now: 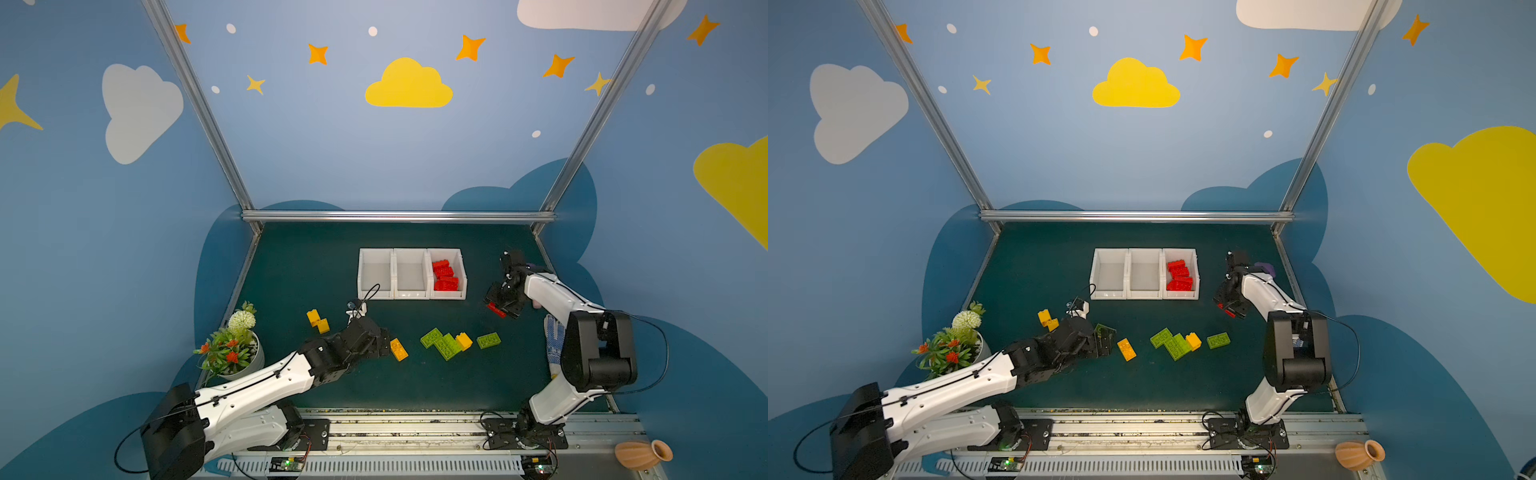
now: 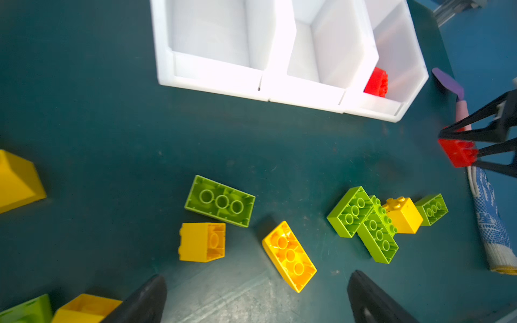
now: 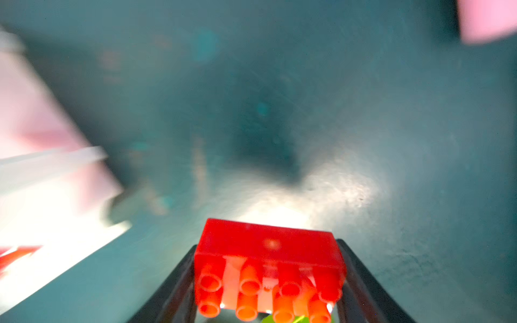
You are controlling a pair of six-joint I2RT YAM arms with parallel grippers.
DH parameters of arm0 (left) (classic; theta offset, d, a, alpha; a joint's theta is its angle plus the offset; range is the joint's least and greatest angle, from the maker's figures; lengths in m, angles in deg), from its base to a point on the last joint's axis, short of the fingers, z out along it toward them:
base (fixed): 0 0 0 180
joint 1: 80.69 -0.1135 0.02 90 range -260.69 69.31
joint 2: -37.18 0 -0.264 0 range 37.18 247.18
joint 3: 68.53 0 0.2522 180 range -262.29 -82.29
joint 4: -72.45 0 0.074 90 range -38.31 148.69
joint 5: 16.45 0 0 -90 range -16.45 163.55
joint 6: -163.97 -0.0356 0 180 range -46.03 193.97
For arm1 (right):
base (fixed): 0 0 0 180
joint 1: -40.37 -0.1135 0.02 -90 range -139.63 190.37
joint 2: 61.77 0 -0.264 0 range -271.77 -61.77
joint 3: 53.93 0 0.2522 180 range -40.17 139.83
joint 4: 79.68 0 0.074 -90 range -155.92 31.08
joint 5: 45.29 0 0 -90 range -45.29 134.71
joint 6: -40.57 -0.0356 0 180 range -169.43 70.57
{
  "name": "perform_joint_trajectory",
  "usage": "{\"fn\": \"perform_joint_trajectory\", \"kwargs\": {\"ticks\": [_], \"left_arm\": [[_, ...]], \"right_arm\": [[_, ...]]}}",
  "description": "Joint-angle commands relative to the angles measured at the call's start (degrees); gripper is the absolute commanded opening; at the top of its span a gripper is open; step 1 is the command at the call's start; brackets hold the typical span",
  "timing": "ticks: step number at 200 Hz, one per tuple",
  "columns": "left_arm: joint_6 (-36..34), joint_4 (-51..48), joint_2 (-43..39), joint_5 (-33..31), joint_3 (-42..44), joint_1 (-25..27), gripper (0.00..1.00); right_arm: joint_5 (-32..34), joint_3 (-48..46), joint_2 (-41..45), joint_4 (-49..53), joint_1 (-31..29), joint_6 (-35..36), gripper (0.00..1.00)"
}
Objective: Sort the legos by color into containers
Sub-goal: 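Carry the red brick with the right gripper to the compartment and release it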
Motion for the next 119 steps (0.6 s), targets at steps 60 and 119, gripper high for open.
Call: {"fn": "perform_joint_trajectory", "kwargs": {"ticks": [60, 119], "left_arm": [[1.46, -4.95, -6.65, -2.67, 4.18, -2.66, 1.0], [2.67, -7.65, -10.49, -3.43, 6.31, -3.46, 1.0]], "right_arm": [[-5.79, 14.7, 1.46, 3.4, -7.06, 9.42, 0.51], [-5.63, 29.32, -10.72, 6.23, -12.05, 10.39, 0.51]]}}
